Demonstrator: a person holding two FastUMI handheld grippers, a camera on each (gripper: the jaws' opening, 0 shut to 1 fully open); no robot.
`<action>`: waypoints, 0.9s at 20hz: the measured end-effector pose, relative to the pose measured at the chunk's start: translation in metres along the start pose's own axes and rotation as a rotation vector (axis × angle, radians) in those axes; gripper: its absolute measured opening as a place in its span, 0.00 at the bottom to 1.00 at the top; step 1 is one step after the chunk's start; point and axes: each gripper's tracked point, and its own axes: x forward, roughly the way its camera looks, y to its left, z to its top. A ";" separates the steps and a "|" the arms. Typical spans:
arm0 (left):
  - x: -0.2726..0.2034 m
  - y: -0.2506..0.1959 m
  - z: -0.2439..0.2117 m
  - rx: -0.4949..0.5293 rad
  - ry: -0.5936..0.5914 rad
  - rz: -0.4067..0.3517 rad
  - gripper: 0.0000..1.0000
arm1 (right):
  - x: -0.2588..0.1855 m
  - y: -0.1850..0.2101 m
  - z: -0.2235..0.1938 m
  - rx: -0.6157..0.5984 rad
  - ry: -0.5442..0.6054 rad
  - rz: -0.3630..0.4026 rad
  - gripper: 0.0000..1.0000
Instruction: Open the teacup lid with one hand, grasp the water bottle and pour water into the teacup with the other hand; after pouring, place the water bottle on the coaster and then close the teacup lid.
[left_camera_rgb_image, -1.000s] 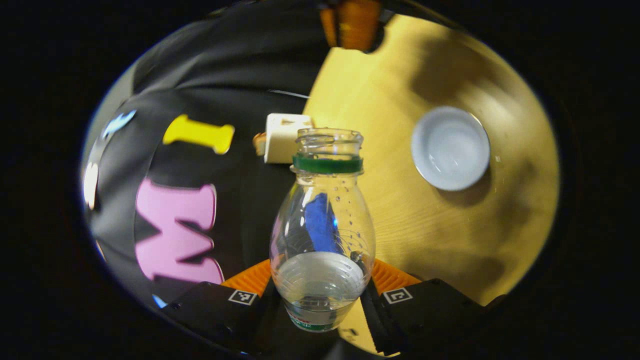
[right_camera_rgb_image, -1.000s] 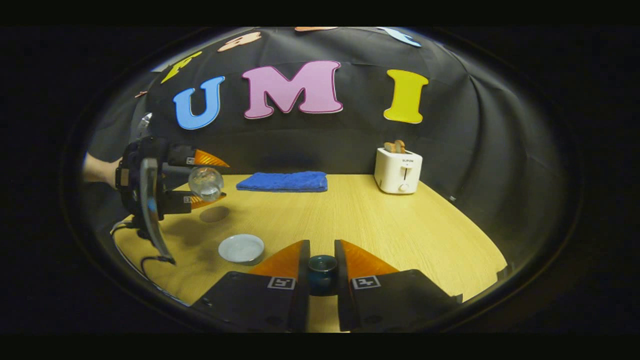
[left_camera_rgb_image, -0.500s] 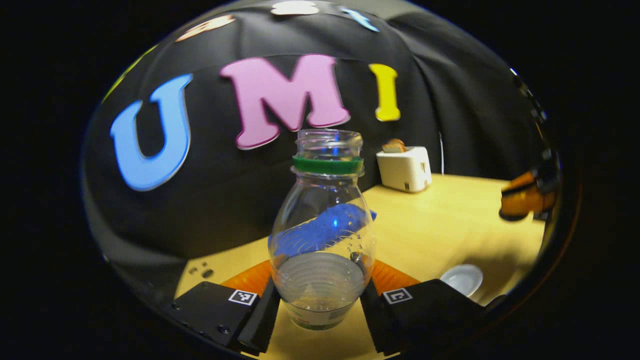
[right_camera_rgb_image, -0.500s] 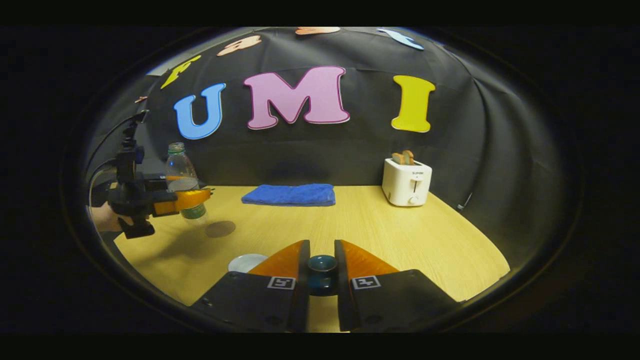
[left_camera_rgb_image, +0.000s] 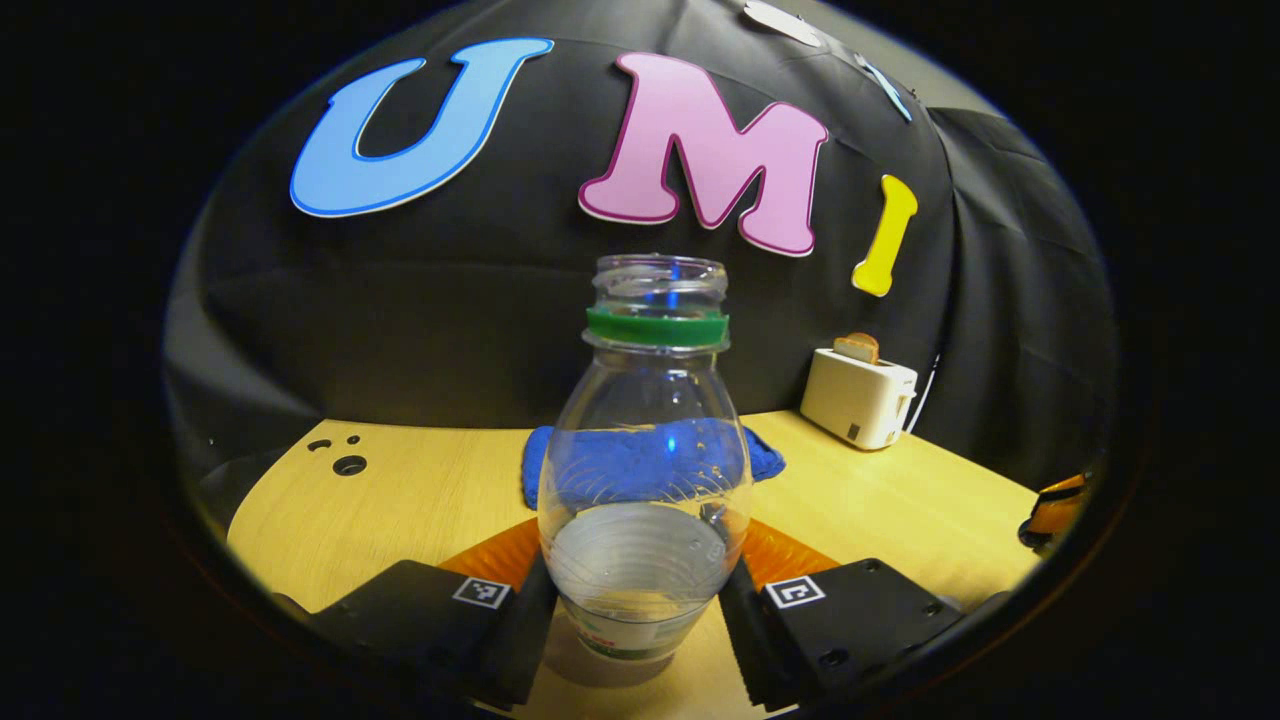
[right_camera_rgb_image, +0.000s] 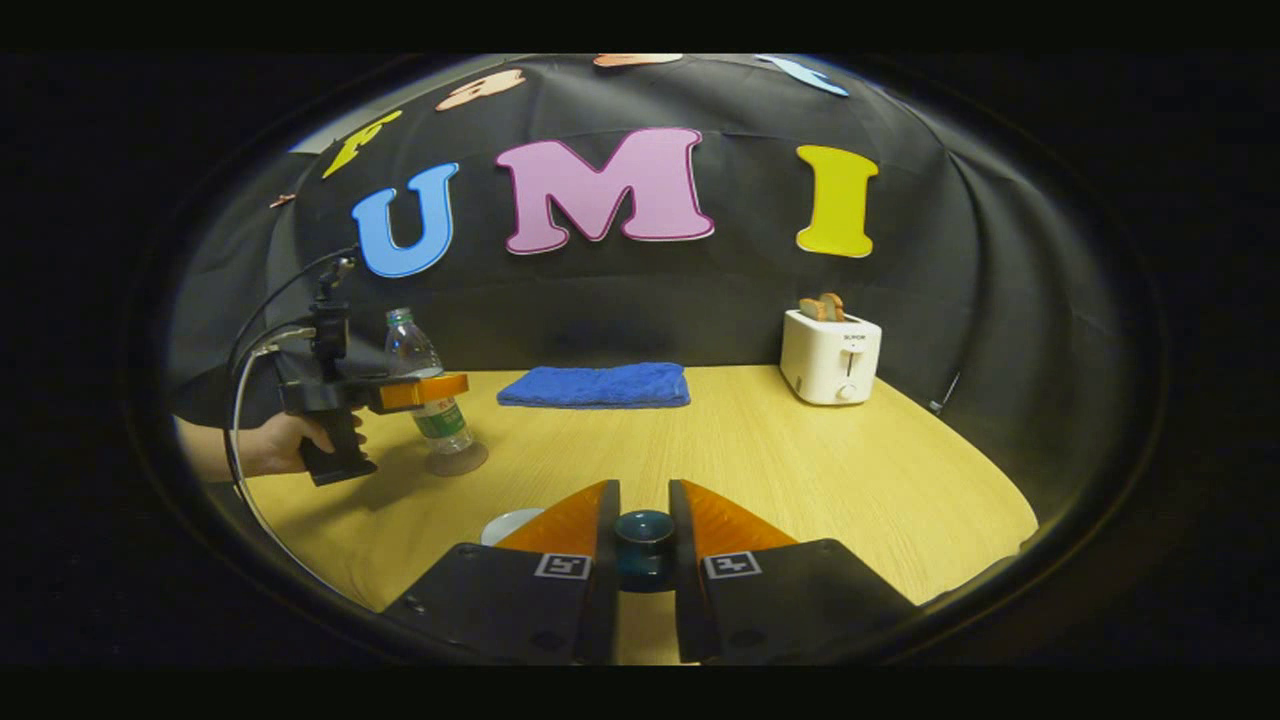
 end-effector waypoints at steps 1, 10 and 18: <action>-0.003 -0.002 0.003 -0.009 0.004 0.001 0.78 | 0.000 0.002 -0.001 0.000 0.002 0.001 0.26; 0.000 -0.001 -0.005 -0.066 0.017 0.007 0.79 | 0.004 0.022 -0.014 0.005 0.033 0.016 0.29; -0.012 -0.006 -0.004 -0.064 0.050 -0.001 0.98 | 0.006 0.027 -0.015 0.014 0.043 0.025 0.31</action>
